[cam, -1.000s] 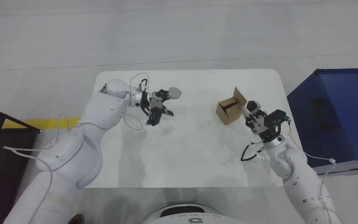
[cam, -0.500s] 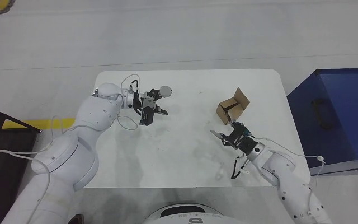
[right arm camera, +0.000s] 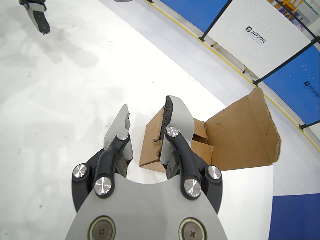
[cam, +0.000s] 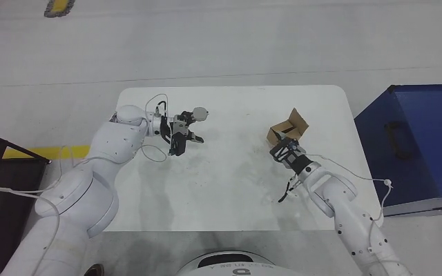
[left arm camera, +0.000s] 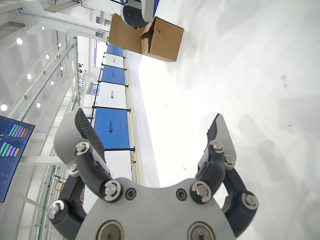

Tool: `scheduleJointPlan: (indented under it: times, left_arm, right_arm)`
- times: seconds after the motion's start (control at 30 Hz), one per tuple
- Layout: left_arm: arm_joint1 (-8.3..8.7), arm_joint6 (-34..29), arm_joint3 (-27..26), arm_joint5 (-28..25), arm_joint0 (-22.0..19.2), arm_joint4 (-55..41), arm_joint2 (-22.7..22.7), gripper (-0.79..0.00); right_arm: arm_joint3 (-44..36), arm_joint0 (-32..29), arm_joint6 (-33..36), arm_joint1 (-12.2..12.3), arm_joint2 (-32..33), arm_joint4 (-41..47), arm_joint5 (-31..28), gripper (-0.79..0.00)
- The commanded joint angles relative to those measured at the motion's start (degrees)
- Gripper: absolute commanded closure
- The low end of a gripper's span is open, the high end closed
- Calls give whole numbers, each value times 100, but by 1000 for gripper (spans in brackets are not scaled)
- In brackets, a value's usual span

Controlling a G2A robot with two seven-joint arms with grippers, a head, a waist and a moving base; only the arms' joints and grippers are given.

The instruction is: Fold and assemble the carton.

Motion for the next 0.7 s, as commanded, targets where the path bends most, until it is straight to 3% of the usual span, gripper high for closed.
scheduleJointPlan:
  times: [0.0,0.37,0.47,0.53,0.57,0.67]
  left_arm:
    - [14,6,-13,-4,2,-17,-14,-785]
    - [72,41,-103,2,28,-48,-63,-785]
    - [86,60,-108,22,39,-78,-85,-785]
    - [97,77,-98,34,49,-107,-104,-785]
    - [103,83,-88,40,51,-121,-114,-785]
    - [123,101,-59,73,58,-155,-143,-785]
  right_arm:
    - [-5,-8,187,-3,16,-67,73,-323]
    - [-44,48,936,-35,-27,-226,140,-311]
    - [-92,73,1142,-45,-83,-326,115,-268]
    - [-114,91,1259,-53,-117,-352,83,-160]
    - [-130,100,1316,-55,-129,-377,73,-31]
    - [-183,105,1460,-64,-160,-441,62,0]
